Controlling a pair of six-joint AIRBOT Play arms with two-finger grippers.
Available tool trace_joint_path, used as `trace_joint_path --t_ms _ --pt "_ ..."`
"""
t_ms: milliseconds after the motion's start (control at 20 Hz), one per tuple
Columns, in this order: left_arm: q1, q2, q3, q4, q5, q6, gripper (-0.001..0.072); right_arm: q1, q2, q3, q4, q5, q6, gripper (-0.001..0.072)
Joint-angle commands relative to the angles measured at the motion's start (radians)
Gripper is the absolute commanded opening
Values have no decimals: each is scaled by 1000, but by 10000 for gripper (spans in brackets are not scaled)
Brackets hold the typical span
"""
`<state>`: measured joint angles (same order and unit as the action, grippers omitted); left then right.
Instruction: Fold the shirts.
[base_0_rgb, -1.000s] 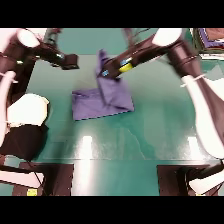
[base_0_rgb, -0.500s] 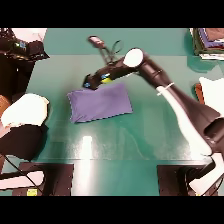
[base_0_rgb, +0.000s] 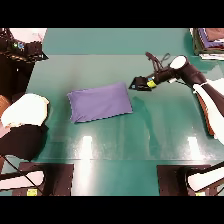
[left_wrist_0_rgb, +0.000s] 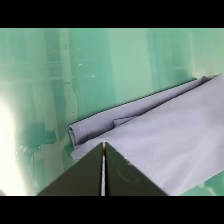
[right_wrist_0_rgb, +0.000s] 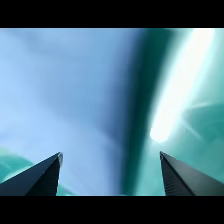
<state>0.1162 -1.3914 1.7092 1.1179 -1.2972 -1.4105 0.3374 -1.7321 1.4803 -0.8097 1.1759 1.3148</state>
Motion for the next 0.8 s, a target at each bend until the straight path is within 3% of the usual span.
trace_joint_path --t_ms 0,400,500,550,650,750 --pt "-9 -1 0 -3 5 5 25 -53 -82 -45 129 46 0 695" --pt "-9 -1 0 -4 0 5 26 148 -316 218 138 176 1 688" --pt "-9 -1 0 -4 -6 5 25 183 -328 256 134 153 0 461" --pt "-9 -1 0 -7 -9 5 25 193 -328 269 134 130 -2 393" --pt "-9 -1 0 -19 -28 5 25 198 -328 305 134 105 -18 30" --pt "-13 0 0 -39 -52 4 25 181 -327 354 133 106 -17 16"
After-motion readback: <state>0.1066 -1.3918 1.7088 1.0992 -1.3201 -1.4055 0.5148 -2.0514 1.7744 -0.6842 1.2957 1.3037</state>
